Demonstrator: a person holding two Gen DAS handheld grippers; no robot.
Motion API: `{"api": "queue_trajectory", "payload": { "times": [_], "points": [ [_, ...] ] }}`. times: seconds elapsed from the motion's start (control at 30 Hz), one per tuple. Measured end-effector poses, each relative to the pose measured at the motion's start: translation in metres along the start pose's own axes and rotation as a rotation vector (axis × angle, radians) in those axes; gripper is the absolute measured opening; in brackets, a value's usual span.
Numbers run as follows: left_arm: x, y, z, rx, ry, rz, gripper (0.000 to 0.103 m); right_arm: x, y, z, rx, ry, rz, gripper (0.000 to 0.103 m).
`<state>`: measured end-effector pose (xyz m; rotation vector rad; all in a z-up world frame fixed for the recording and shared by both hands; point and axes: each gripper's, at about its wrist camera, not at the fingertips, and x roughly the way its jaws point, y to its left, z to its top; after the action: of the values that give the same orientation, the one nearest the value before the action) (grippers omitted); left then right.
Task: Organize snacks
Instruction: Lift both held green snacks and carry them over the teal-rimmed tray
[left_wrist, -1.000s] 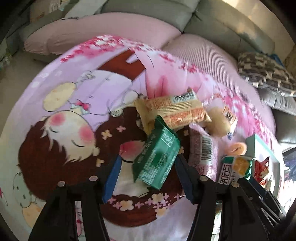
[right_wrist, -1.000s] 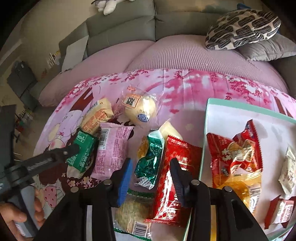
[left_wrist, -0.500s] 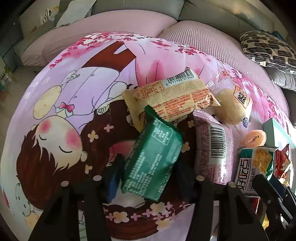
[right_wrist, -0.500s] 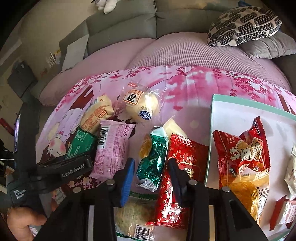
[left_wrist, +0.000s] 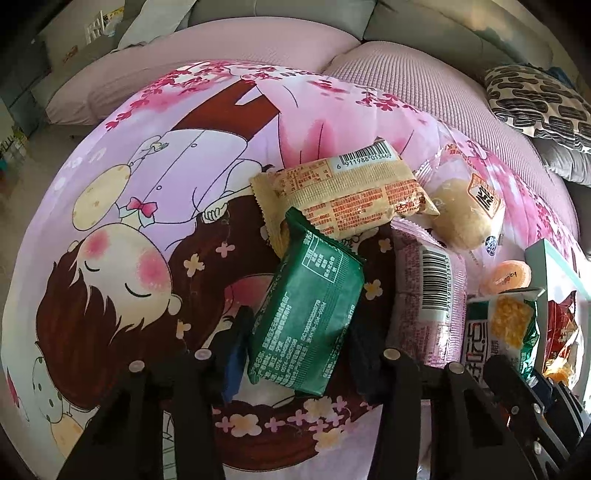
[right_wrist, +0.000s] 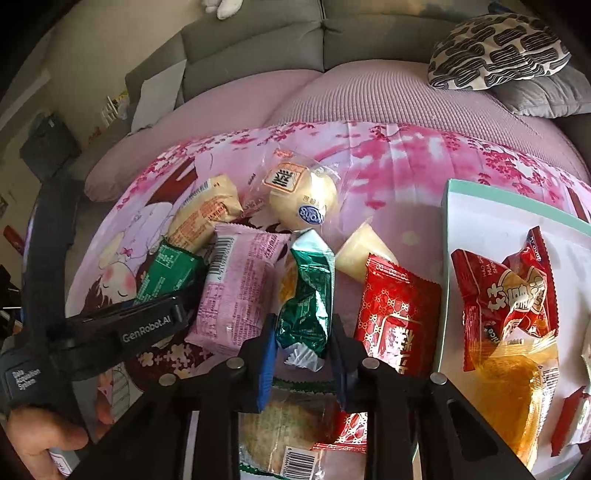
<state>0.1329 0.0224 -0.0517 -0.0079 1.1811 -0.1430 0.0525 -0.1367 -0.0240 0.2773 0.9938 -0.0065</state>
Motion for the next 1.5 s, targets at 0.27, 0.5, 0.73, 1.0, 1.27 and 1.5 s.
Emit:
{"api": "queue_trajectory", "payload": {
  "times": [0.27, 0.5, 0.73, 1.0, 1.27, 1.5],
  "points": [
    [-0.03, 0.004, 0.003, -0.008, -0.079, -0.013, 0.042, -0.022, 0.004, 0.004, 0.0, -0.05, 0.021, 0.027],
    [-0.058, 0.0, 0.006, -0.001, -0.154, -0.022, 0.042, -0.051, -0.002, 0.005, 0.022, -0.096, 0.024, 0.027],
    [-0.075, -0.017, 0.007, 0.022, -0.202, -0.071, 0.042, -0.075, -0.022, 0.005, 0.071, -0.128, 0.004, 0.027],
    [-0.095, -0.077, -0.005, 0.179, -0.249, -0.167, 0.042, -0.112, -0.09, 0.002, 0.226, -0.178, -0.097, 0.027],
    [-0.107, -0.155, -0.032, 0.399, -0.266, -0.25, 0.042, -0.148, -0.162, -0.008, 0.39, -0.224, -0.208, 0.027],
    [-0.108, -0.204, -0.056, 0.531, -0.268, -0.301, 0.042, -0.174, -0.206, -0.018, 0.483, -0.264, -0.257, 0.027]
  ]
}}
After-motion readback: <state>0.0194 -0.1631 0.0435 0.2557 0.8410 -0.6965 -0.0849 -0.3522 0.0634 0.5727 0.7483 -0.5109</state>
